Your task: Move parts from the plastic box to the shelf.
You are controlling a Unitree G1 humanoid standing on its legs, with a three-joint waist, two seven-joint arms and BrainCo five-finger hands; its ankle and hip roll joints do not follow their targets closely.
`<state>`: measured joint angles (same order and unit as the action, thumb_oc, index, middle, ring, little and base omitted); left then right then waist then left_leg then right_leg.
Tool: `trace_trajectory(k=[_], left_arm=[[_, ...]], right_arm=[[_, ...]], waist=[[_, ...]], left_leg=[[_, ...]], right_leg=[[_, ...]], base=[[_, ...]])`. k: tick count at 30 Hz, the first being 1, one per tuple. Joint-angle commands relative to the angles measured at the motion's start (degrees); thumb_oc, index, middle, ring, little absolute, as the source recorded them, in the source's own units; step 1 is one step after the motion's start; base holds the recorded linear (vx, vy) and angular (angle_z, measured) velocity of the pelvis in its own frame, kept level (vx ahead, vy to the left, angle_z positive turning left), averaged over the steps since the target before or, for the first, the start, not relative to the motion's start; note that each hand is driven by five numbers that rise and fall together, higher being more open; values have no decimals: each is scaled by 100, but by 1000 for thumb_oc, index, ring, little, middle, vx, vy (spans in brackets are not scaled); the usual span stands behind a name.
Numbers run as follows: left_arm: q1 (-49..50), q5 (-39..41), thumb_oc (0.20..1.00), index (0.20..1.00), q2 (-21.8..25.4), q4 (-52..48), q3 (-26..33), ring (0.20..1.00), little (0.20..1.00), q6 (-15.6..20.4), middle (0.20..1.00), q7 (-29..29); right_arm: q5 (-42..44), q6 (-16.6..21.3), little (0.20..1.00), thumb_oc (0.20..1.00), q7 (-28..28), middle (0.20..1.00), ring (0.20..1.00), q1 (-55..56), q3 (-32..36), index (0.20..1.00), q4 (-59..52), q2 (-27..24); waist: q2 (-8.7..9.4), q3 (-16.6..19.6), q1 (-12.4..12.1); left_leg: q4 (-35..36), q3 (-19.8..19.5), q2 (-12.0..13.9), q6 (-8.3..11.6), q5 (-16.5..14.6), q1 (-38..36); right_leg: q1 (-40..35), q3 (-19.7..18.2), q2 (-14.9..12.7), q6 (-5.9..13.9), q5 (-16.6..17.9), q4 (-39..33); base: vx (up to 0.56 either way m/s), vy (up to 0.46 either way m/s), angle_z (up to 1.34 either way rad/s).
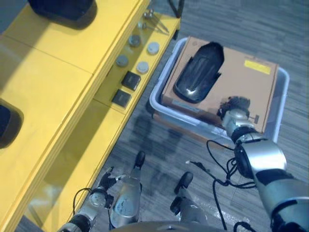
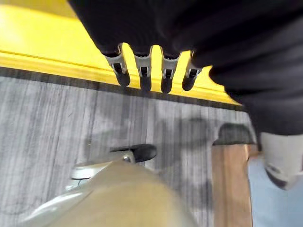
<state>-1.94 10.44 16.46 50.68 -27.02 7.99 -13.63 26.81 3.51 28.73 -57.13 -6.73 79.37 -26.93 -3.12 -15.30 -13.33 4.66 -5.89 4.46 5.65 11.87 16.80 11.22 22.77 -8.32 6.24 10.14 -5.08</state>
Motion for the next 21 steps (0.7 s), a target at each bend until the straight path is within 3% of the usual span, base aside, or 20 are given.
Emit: trace_trajectory(k=[1,6,7,8,12,21], left_arm=[[54,-11,1000,1000,-25,85,-158,1000,1000,139,1000,-109],[195,-35,1000,1000,-24,42,-139,1000,1000,172,1000,-36],[198,-33,1000,1000,-30,44,-149,1000,1000,189,1000,-30],[188,-30,1000,1000,-39,62,-164,1000,1000,187,1000,-17],[117,-38,1000,1000,-71,122,-227,1000,1000,208,1000,-10],[-131,-91,1000,1000,-74,334,-574,1000,1000,221,1000,-33]], right_arm=[[-366,224,200,200,-65,200,200,-60,-390,200,-296,-341],[-1022,267,200,200,-34,200,200,-85,-705,200,-585,-446],[-1112,289,627,627,0,627,627,-123,-769,627,-648,-450],[-1227,302,1000,1000,16,1000,1000,-180,-842,1000,-675,-432],[-1546,301,1000,1000,86,1000,1000,-467,-1107,1000,-704,-350],[-2096,209,1000,1000,472,1000,1000,-1266,-1555,1000,-574,-469]], waist=[[129,-103,-16],[134,-24,152],[146,-16,178],[161,-11,195],[219,-12,203],[331,-287,-33]], left_leg=[[34,-49,105,96,-700,-170],[34,52,129,70,-724,-318],[34,80,140,66,-719,-329],[34,106,153,62,-714,-334],[34,173,188,59,-701,-313],[34,-120,186,134,-588,118]], right_leg=[[-494,119,-221,456,-907,8],[-551,-1,-197,433,-918,8],[-526,-50,-185,429,-910,8],[-505,-81,-172,426,-905,8],[-409,-181,-128,412,-885,8],[-170,44,-79,425,-863,8]], base=[[-5,-4,-7],[-15,0,-6],[-28,5,-14],[-39,11,-17],[-22,-5,-18],[-14,-19,9]])
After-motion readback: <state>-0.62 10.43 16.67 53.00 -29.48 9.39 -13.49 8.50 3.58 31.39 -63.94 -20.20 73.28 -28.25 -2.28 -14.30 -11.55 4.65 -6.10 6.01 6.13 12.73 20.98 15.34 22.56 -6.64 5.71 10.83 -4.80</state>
